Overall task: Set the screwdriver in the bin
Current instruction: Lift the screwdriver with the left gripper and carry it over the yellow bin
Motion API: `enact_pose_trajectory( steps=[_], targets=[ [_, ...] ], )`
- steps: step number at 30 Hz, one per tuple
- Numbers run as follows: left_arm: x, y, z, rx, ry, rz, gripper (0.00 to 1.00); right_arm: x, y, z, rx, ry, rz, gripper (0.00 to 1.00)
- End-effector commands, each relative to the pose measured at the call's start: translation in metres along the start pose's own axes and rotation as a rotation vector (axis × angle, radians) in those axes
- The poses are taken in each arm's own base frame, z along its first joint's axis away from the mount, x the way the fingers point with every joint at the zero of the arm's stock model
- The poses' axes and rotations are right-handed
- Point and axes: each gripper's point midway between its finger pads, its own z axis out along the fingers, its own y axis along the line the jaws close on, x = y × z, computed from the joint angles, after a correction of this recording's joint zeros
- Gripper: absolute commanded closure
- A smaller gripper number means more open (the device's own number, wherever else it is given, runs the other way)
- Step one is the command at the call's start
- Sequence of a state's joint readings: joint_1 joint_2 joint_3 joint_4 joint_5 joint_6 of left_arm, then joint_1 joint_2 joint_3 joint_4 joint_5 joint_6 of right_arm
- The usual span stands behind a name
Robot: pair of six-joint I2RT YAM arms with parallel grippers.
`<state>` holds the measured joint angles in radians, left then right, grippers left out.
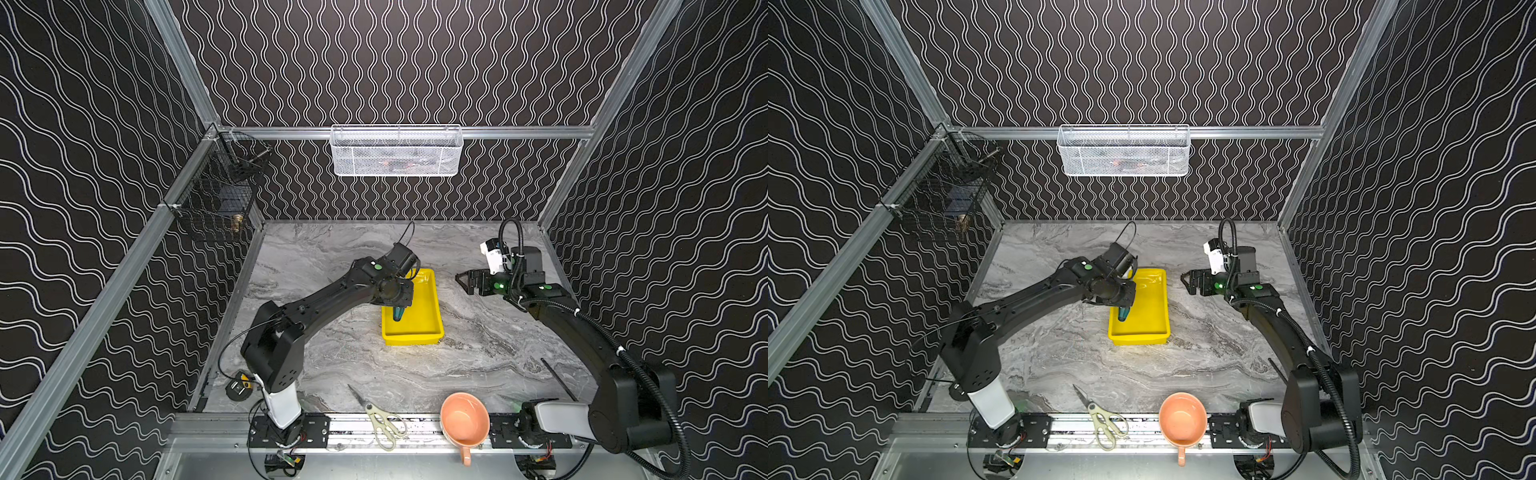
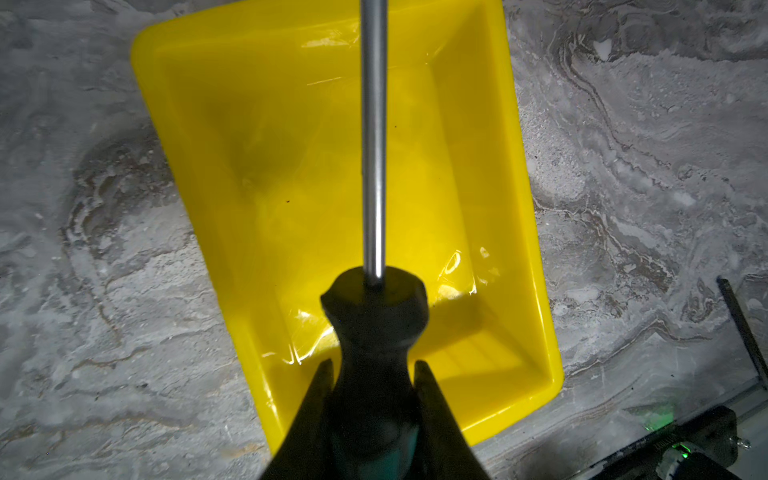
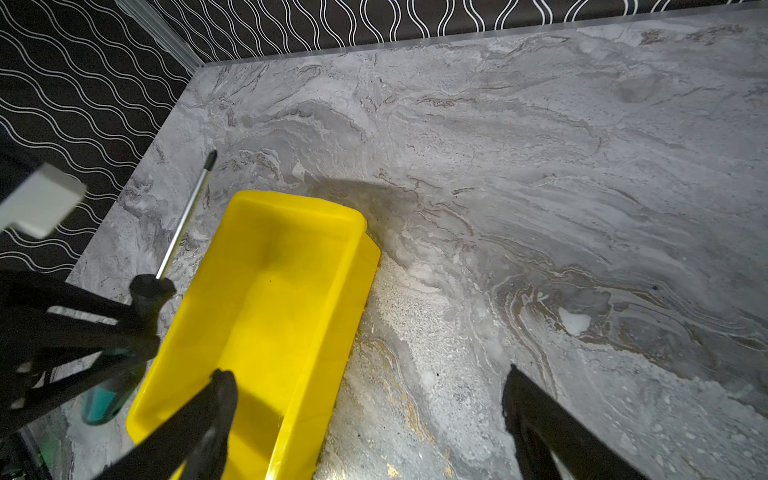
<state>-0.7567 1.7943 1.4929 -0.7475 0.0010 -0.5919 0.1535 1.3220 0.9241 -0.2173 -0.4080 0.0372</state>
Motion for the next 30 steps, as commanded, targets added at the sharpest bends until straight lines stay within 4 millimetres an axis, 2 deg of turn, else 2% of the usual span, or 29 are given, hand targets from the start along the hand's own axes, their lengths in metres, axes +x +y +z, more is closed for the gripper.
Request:
enact_pose_trajectory(
  steps=[1, 10, 16, 25, 30],
  targets=[
    [-0.004, -0.009, 0.010, 0.018, 0.000, 0.024, 1.00, -0.005, 0.004, -0.002, -0.012, -0.014, -0.019, 0.00],
    [0.005, -0.009, 0.049, -0.007, 0.075, 0.042, 1.00, -0.002, 0.002, 0.001, -0.012, -0.001, -0.020, 0.00],
    [0.009, -0.009, 0.066, -0.019, 0.106, 0.050, 1.00, -0.001, 0.001, 0.002, -0.005, 0.002, -0.020, 0.00],
    [0.024, -0.005, 0.082, -0.033, 0.150, 0.064, 1.00, 0.000, -0.002, 0.005, 0.000, 0.012, -0.019, 0.00],
    [0.034, -0.005, 0.083, -0.034, 0.166, 0.071, 1.00, 0.001, -0.002, 0.006, -0.002, 0.016, -0.017, 0.00]
  ],
)
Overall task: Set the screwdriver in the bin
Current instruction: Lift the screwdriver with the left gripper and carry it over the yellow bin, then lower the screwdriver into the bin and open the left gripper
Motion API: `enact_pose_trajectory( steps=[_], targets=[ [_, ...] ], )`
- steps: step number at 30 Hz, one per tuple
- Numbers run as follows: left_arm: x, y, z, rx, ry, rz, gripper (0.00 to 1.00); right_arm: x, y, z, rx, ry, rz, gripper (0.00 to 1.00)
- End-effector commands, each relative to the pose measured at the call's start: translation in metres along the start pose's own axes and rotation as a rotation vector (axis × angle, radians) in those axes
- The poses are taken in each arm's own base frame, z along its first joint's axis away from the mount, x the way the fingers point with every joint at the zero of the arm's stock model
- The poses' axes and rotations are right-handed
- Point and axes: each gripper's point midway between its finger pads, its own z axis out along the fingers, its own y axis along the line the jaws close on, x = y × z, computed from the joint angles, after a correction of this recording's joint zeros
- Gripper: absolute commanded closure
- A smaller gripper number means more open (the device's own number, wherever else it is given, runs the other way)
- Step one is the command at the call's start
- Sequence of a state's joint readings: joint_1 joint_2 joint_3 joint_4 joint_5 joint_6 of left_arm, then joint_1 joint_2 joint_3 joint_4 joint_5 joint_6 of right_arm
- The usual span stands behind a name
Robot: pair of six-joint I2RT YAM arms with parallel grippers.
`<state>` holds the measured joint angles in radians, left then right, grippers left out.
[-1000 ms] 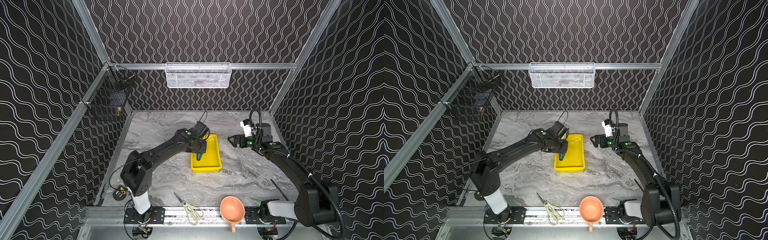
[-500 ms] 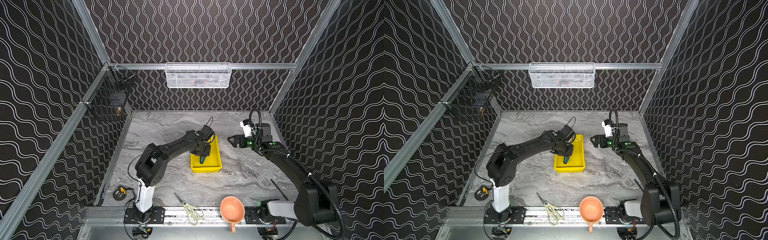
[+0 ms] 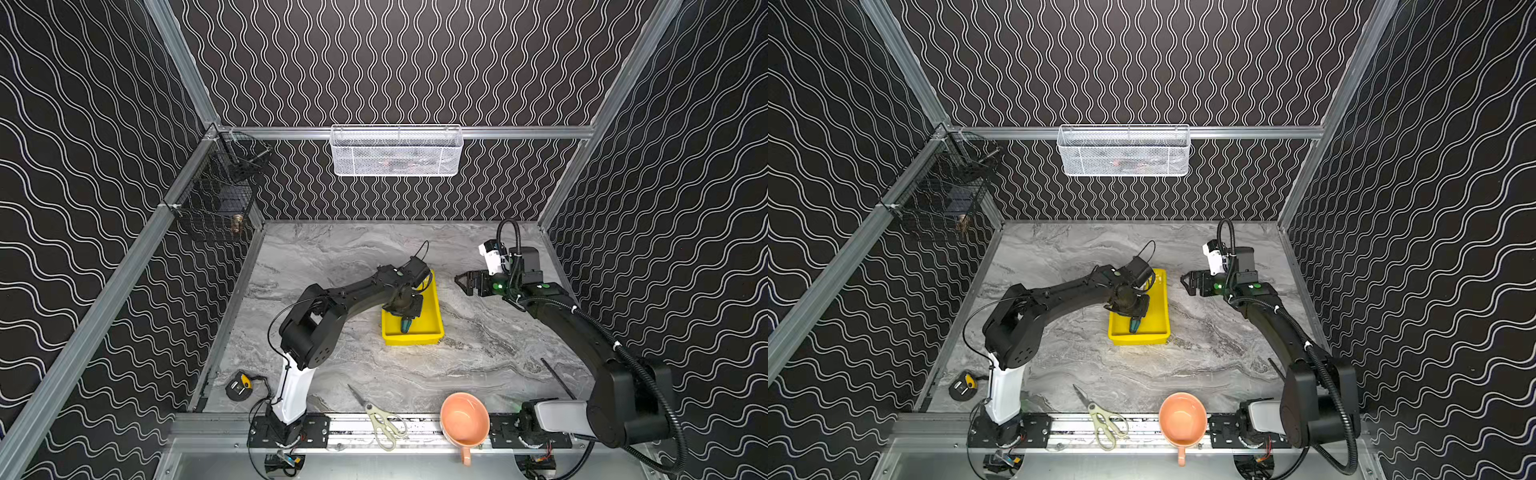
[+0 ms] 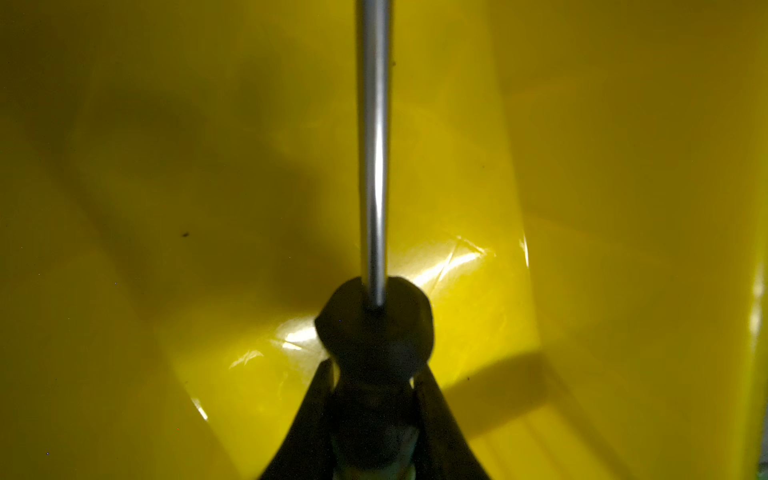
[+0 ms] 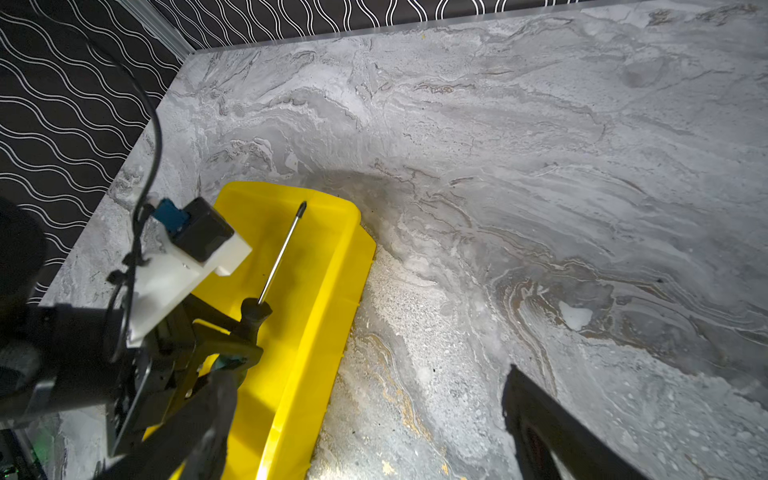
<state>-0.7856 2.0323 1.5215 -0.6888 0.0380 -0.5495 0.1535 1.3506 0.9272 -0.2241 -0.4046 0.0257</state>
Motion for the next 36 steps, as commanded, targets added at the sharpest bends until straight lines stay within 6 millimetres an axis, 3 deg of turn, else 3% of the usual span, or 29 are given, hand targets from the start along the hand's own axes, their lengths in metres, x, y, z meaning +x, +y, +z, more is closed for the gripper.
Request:
enact_pose_trajectory(
  steps=[1, 13, 20, 28, 36],
  targets=[
    [0.007, -0.003, -0.002, 0.003, 0.011, 0.013, 1.00, -0.005, 0.002, 0.000, -0.009, -0.010, -0.019, 0.00],
    [0.017, -0.007, -0.012, -0.057, 0.011, 0.065, 1.00, -0.005, 0.003, -0.001, -0.008, -0.010, -0.018, 0.00],
    [0.022, -0.003, -0.002, -0.081, 0.034, 0.074, 0.98, -0.005, 0.003, -0.001, -0.009, -0.010, -0.018, 0.00],
    [0.025, -0.002, 0.011, -0.088, 0.052, 0.074, 0.90, -0.004, 0.003, -0.002, -0.009, -0.014, -0.020, 0.00],
    [0.022, -0.002, 0.013, -0.090, 0.045, 0.076, 0.75, -0.004, 0.003, -0.003, -0.007, -0.013, -0.021, 0.00]
  ],
)
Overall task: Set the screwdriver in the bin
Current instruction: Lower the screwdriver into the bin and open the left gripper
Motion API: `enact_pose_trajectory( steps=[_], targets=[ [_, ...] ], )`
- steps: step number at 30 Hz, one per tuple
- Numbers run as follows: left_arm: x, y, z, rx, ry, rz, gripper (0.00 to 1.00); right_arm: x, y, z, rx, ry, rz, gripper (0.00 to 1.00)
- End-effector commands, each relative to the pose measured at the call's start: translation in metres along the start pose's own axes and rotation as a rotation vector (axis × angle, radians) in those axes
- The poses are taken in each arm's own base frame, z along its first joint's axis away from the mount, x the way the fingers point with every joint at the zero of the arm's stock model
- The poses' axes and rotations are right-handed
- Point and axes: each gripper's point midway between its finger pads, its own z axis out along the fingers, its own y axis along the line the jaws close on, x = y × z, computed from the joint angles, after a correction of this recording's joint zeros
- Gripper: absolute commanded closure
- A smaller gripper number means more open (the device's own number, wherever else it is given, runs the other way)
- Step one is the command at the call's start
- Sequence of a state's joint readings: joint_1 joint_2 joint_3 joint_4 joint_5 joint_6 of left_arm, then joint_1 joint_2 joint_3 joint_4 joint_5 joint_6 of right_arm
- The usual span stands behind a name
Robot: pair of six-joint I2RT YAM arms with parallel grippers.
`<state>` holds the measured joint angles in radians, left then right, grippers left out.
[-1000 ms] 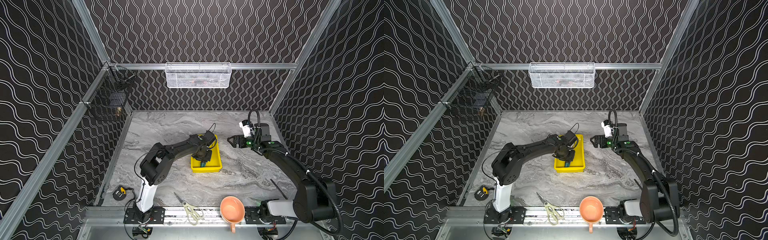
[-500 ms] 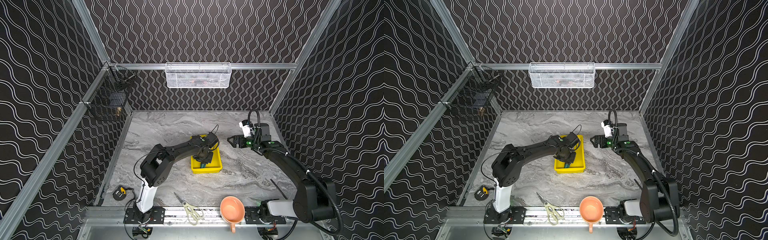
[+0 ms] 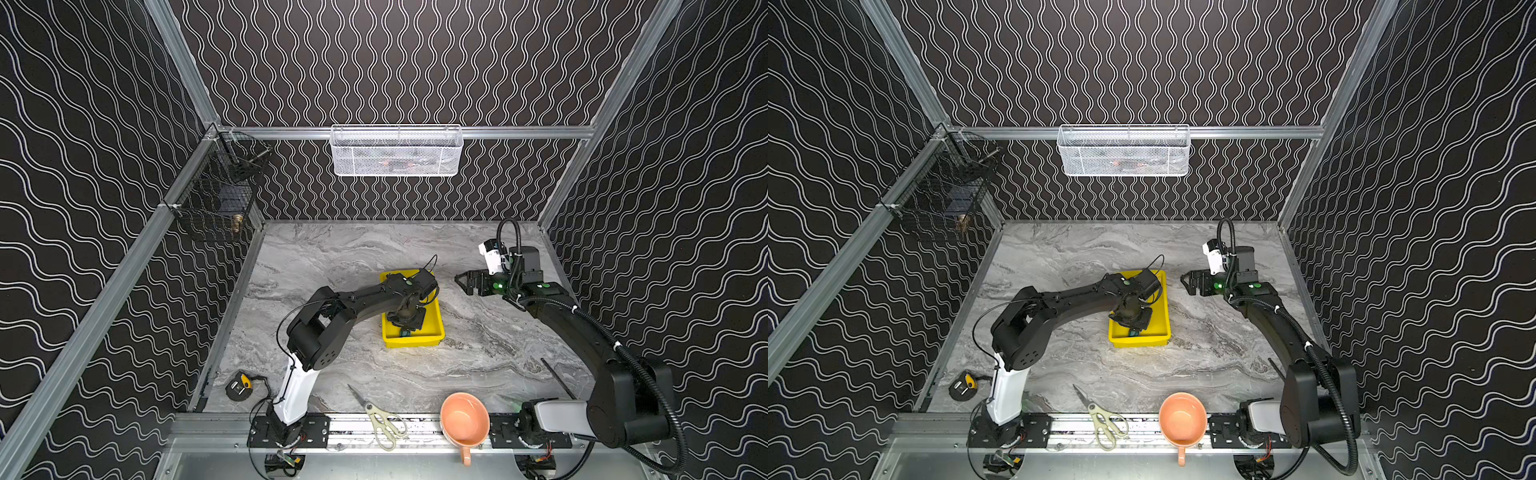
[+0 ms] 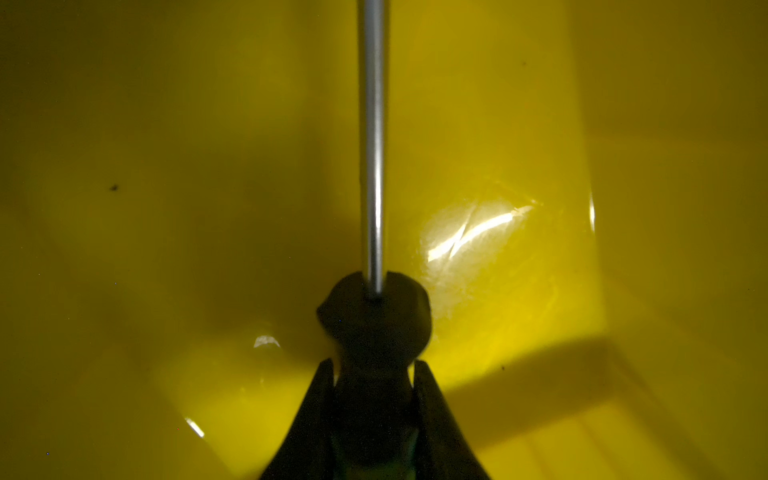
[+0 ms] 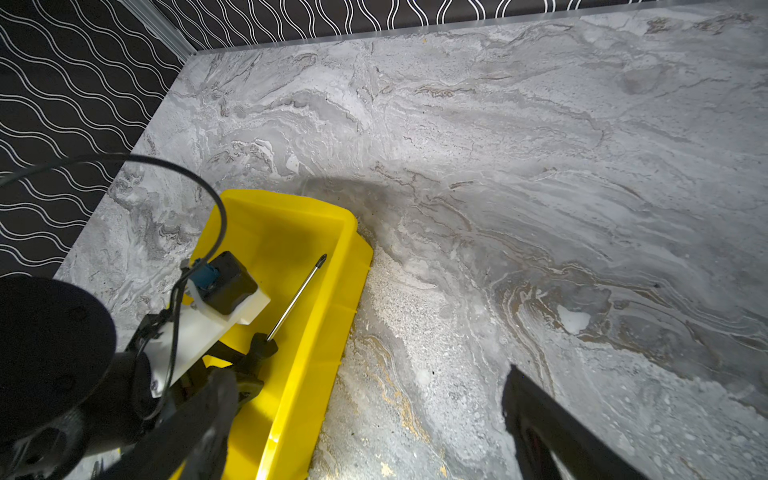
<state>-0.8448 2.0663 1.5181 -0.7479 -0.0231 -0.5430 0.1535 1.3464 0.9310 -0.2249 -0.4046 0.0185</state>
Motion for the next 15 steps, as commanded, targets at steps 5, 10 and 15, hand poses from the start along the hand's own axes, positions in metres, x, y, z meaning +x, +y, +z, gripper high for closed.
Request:
enact_pose_trajectory(
  steps=[5, 10, 15],
  targets=[
    [-0.006, -0.001, 0.000, -0.006, -0.018, 0.015, 0.69, -0.003, 0.002, -0.001, -0.005, -0.006, -0.010, 0.00],
    [-0.012, -0.001, -0.011, -0.009, -0.042, 0.020, 0.63, -0.003, 0.002, -0.002, -0.004, -0.008, -0.011, 0.00],
    [-0.023, -0.003, -0.033, -0.004, -0.093, 0.032, 0.47, -0.006, 0.003, -0.005, -0.003, -0.017, -0.015, 0.00]
  ],
)
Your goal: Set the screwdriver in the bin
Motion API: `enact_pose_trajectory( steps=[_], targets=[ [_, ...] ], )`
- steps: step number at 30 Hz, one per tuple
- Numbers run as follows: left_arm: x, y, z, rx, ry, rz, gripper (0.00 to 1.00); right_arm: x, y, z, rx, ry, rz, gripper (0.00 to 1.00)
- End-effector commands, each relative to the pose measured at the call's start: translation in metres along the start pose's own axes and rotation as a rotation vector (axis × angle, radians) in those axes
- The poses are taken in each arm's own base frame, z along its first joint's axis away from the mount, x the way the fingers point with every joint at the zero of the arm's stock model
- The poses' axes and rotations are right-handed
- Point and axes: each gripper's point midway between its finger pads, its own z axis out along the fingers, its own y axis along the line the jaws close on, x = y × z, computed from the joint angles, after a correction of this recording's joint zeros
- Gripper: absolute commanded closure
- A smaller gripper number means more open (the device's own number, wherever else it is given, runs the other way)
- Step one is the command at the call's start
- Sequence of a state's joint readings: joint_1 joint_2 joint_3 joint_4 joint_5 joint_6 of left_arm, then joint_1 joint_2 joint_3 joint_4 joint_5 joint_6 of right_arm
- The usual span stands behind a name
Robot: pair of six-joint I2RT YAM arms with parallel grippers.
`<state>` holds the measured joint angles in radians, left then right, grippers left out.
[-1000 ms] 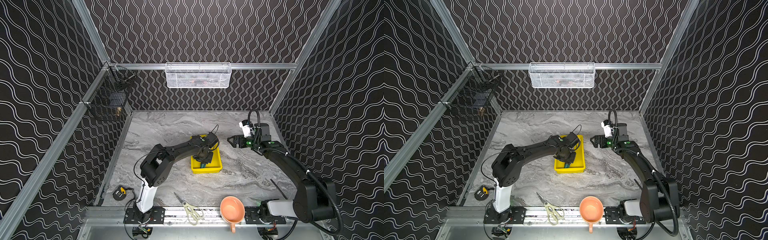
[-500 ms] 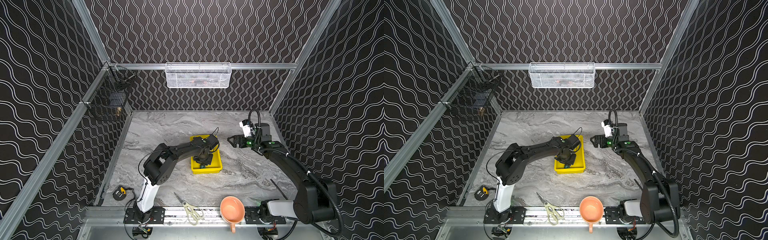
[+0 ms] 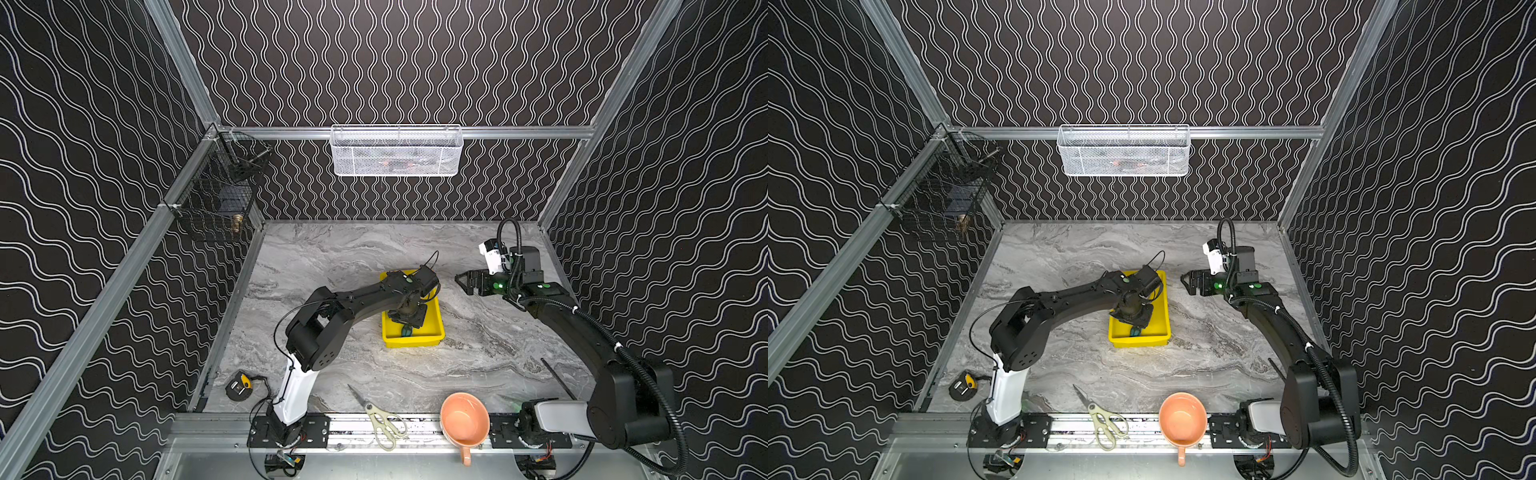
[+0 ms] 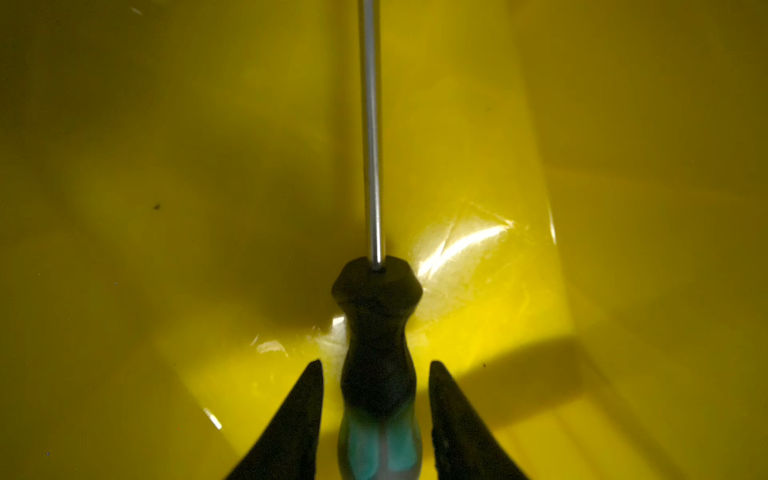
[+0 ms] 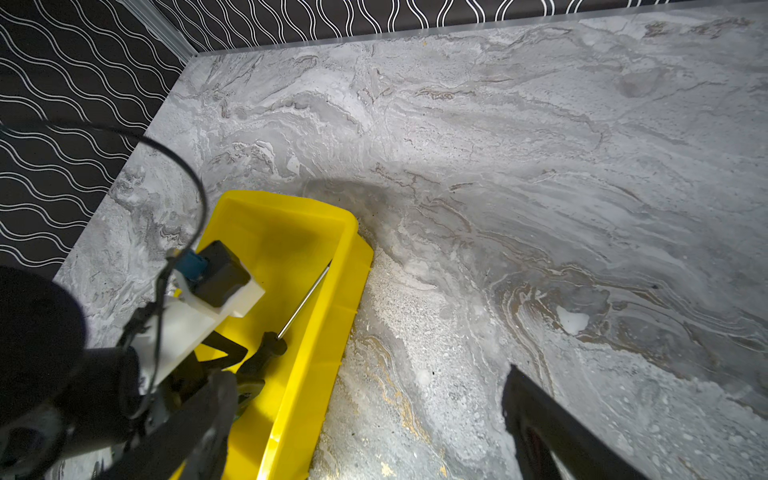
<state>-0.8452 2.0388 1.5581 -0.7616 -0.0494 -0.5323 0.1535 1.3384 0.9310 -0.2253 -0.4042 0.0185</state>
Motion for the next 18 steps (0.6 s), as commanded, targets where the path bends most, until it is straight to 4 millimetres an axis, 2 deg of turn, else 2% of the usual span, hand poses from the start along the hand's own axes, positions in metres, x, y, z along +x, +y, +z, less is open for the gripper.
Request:
enact_pose_trajectory(
  steps=[1, 5, 8, 9, 10, 11, 14, 18],
  targets=[
    [-0.010, 0.000, -0.017, -0.004, -0.044, 0.025, 0.44, -0.004, 0.003, -0.003, -0.003, -0.011, -0.012, 0.00],
    [-0.020, -0.002, -0.040, 0.007, -0.093, 0.030, 0.34, -0.005, 0.003, -0.005, 0.000, -0.012, -0.013, 0.00],
    [-0.028, 0.001, -0.066, 0.007, -0.151, 0.035, 0.25, -0.008, 0.004, -0.007, 0.001, -0.020, -0.016, 0.00],
    [-0.032, 0.002, -0.075, 0.008, -0.180, 0.044, 0.19, -0.008, 0.004, -0.008, 0.001, -0.021, -0.017, 0.00],
    [-0.036, 0.002, -0.086, 0.014, -0.212, 0.051, 0.07, -0.010, 0.005, -0.009, 0.002, -0.026, -0.018, 0.00],
    [-0.039, 0.003, -0.094, 0.017, -0.241, 0.058, 0.02, -0.011, 0.005, -0.010, 0.003, -0.031, -0.018, 0.00],
    [-0.049, 0.012, -0.125, 0.009, -0.352, 0.072, 0.01, -0.016, 0.007, -0.014, 0.005, -0.051, -0.021, 0.00],
    [-0.061, 0.048, -0.164, -0.070, -0.504, 0.055, 0.01, -0.033, 0.009, -0.027, 0.011, -0.120, -0.006, 0.00]
  ],
)
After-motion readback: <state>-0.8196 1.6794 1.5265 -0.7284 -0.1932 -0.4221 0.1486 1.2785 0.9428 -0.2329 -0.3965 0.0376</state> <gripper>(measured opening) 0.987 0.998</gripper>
